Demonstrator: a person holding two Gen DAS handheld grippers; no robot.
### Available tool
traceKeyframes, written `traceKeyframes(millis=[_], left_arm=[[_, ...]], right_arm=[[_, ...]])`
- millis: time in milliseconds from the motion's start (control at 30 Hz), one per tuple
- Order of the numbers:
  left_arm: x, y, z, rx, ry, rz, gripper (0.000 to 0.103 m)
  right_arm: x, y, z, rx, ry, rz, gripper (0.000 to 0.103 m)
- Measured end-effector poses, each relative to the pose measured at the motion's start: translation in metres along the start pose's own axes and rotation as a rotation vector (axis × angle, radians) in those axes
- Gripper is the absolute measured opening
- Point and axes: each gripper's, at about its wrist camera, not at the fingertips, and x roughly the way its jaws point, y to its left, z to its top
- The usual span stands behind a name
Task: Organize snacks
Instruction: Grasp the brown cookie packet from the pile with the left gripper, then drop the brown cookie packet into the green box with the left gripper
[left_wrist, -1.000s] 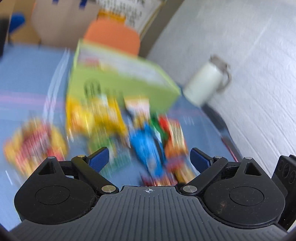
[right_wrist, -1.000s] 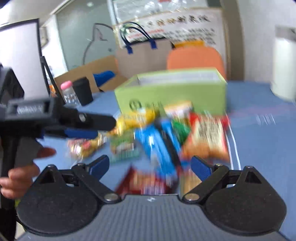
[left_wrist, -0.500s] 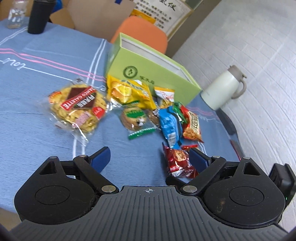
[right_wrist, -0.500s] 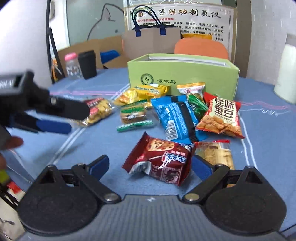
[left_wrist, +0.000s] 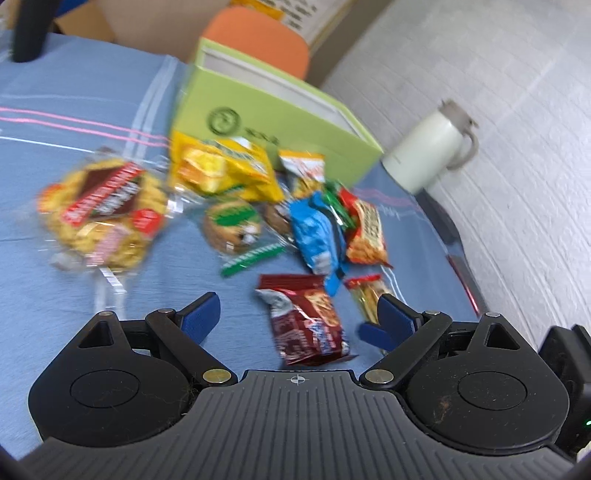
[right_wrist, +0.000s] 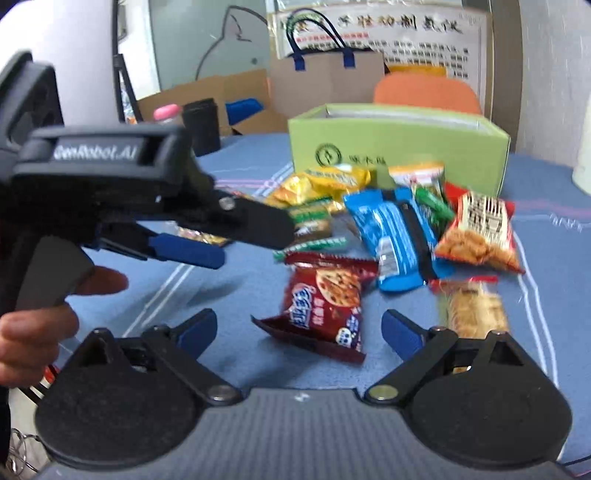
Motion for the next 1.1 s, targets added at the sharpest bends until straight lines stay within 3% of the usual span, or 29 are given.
traceKeyframes(millis=[300, 333, 367, 400, 433, 567, 733, 900, 1100], left_arm=[[0.038, -0.016, -0.007, 0.108, 0.077, 0.033, 0.075], [0.038, -0.017, -0.009, 0.122, 0.073, 0.037, 0.061], [0.038, -0.018, -0.011, 0.139, 0.08, 0.042, 0.024], [0.04, -0.018, -0.012, 0.136, 0.09, 0.04, 0.023], [0.039, -0.017, -0.011, 0.117, 0.092, 0.043, 0.023], [0.024, -0.026, 0.004, 0.114, 0.044, 0.041, 0.022], [0.02, -0.042, 0.061, 0.141, -0.047, 0.02, 0.023], [0.044, -0.05, 0.14, 0.181, -0.119, 0.041, 0.024], [0.101, -0.031, 0.217, 0.158, -0.111, 0.119, 0.025]], right_arm=[[0.019, 0.009, -0.009, -0.091, -0.02, -0.012, 0.094], [0.019, 0.011, -0.011, -0.099, -0.026, -0.012, 0.091], [0.016, 0.012, -0.01, -0.099, -0.035, -0.006, 0.085], [0.014, 0.012, -0.008, -0.084, -0.037, -0.01, 0.077], [0.01, 0.009, -0.004, -0.067, -0.039, 0.004, 0.076], [-0.001, 0.006, 0.019, -0.09, -0.085, 0.019, 0.076], [0.004, -0.005, 0.074, -0.177, -0.181, -0.013, 0.077], [0.044, -0.031, 0.142, -0.266, -0.217, -0.049, 0.078], [0.12, -0.07, 0.208, -0.254, -0.127, -0.008, 0.077]])
